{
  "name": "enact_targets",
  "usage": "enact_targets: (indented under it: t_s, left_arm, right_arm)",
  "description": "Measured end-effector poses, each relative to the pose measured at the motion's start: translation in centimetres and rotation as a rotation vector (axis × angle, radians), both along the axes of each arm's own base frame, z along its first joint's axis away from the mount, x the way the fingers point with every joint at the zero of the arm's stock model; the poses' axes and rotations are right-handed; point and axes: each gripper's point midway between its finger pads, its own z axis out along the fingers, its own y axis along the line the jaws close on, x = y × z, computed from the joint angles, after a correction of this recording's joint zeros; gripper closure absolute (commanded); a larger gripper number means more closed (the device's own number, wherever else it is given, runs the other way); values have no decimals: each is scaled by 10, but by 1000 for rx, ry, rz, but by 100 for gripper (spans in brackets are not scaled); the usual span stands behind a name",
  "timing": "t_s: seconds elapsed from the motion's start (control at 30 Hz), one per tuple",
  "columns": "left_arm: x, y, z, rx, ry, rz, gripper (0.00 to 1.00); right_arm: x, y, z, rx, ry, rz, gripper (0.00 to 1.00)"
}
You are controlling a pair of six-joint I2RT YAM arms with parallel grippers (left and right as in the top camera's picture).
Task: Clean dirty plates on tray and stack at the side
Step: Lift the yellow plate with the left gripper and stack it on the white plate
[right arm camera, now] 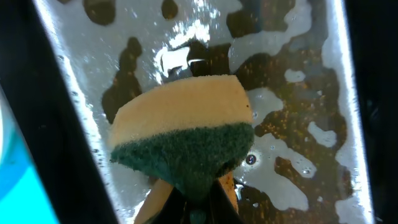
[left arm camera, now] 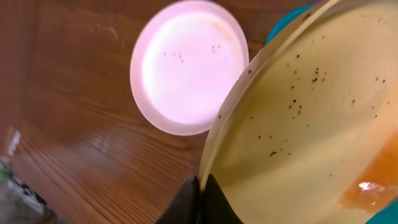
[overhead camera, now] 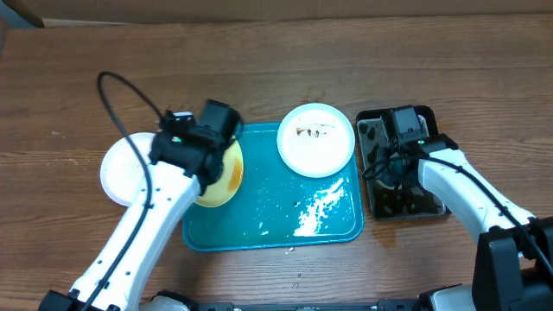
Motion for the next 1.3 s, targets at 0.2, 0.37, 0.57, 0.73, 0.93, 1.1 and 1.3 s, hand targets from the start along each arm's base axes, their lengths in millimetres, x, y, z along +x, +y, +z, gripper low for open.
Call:
enact_targets:
  t_s: [0.2, 0.37, 0.57, 0.73, 0.93, 1.1, 1.3]
  left_arm:
    - [7, -20, 17, 135, -75, -116, 96]
    - [13, -37, 32, 232, -131, -219, 96]
    - [16, -48, 41, 287, -164, -280, 96]
    - [17, -46, 43, 309, -166, -285, 96]
    - [17, -46, 44, 316, -167, -286, 96]
    - [17, -46, 44, 316, -167, -286, 96]
    - [16, -45, 44, 318, -164, -287, 96]
  right_arm:
    - [-14, 3, -21, 38, 17, -19, 96]
    - [-16, 7, -28, 77, 11, -54, 96]
    - [-16, 15, -28, 129, 13, -70, 96]
    - [-17, 18, -29, 147, 17, -74, 96]
    - [-17, 20, -29, 156, 18, -77, 96]
    - [-17, 20, -29, 156, 20, -78, 96]
    - [-17, 20, -29, 156, 21, -79, 96]
